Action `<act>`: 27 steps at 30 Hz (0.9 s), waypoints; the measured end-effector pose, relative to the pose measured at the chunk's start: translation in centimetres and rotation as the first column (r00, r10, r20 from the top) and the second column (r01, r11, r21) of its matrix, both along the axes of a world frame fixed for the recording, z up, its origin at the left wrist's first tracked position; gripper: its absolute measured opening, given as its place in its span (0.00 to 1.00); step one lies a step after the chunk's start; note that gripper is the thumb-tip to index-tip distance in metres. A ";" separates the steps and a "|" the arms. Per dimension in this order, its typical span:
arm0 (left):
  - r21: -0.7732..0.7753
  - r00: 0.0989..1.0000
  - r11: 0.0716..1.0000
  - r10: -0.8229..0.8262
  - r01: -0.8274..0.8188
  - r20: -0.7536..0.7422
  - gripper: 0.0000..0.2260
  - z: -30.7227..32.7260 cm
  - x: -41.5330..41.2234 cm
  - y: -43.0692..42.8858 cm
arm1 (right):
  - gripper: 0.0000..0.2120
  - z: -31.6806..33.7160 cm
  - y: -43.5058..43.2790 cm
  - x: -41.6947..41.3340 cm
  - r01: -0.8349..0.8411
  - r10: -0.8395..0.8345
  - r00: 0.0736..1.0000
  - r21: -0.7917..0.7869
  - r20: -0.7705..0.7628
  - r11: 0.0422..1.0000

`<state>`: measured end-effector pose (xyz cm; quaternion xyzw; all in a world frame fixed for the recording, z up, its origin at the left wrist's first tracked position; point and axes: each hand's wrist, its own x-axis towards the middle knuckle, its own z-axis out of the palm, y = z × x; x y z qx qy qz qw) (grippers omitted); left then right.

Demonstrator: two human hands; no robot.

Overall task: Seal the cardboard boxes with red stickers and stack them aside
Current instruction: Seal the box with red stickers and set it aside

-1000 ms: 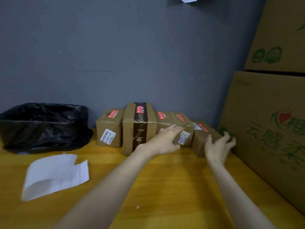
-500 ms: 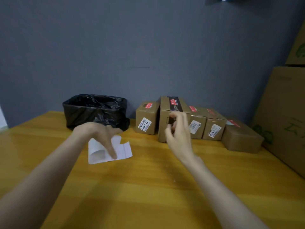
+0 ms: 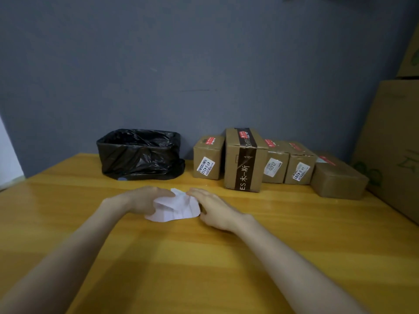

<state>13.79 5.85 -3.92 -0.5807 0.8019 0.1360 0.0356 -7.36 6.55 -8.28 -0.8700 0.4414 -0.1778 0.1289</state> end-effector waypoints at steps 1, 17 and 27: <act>-0.030 0.995 0.999 -0.013 0.010 -0.099 0.24 0.1 -0.1 -0.2 | 0.30 0.2 0.3 -0.1 0.016 -0.015 1.000 -0.020 0.026 1.000; 0.371 0.824 0.924 0.277 -0.089 -0.493 0.20 3.8 -9.7 0.8 | 0.04 5.3 3.1 -7.2 0.017 -0.045 0.997 -0.374 -0.066 0.927; 0.529 0.855 0.829 0.131 0.183 -0.502 0.29 4.5 -10.5 0.7 | 0.03 7.5 3.3 -10.9 0.270 -0.290 0.957 0.277 0.032 0.922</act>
